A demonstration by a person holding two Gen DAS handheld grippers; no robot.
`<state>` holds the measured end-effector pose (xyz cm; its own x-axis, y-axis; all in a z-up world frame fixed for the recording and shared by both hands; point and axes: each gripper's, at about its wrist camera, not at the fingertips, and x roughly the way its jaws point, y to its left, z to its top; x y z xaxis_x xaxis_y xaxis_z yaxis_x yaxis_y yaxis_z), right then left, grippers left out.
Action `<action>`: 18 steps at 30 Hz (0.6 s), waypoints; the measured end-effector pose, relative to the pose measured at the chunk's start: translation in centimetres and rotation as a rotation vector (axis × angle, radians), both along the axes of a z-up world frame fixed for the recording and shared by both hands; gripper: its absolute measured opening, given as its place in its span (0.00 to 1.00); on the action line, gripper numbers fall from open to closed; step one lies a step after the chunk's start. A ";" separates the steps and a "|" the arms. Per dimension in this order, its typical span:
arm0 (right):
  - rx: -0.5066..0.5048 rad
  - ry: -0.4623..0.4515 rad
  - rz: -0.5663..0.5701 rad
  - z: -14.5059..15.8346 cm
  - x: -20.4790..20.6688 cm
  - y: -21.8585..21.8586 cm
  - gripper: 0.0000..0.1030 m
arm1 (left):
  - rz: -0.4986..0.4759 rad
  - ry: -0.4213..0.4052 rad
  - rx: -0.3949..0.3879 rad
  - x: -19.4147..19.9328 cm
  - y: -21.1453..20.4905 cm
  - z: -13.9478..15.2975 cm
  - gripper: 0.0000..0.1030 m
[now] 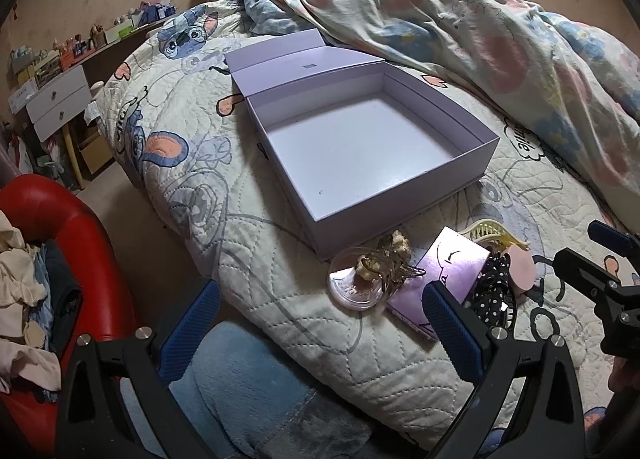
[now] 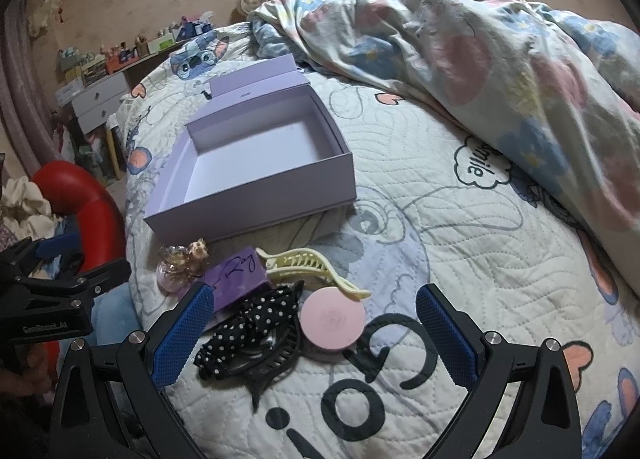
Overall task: Organize rigid objects
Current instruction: 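Move both grippers toward the cluster of hair accessories beside the box, then grasp the clear star-shaped hair clip with the left gripper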
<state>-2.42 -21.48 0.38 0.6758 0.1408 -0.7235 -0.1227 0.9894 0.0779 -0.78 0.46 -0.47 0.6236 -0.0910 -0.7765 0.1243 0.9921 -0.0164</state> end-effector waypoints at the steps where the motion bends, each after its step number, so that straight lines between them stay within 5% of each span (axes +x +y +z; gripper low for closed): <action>1: 0.003 0.000 0.002 0.0 0.0 -0.1 1.00 | -0.003 0.002 -0.005 0.0 0.0 -0.1 1.00; 18: 0.040 0.050 0.022 -3.0 -0.6 -1.1 1.00 | -0.045 0.056 -0.090 0.8 -0.6 -2.8 1.00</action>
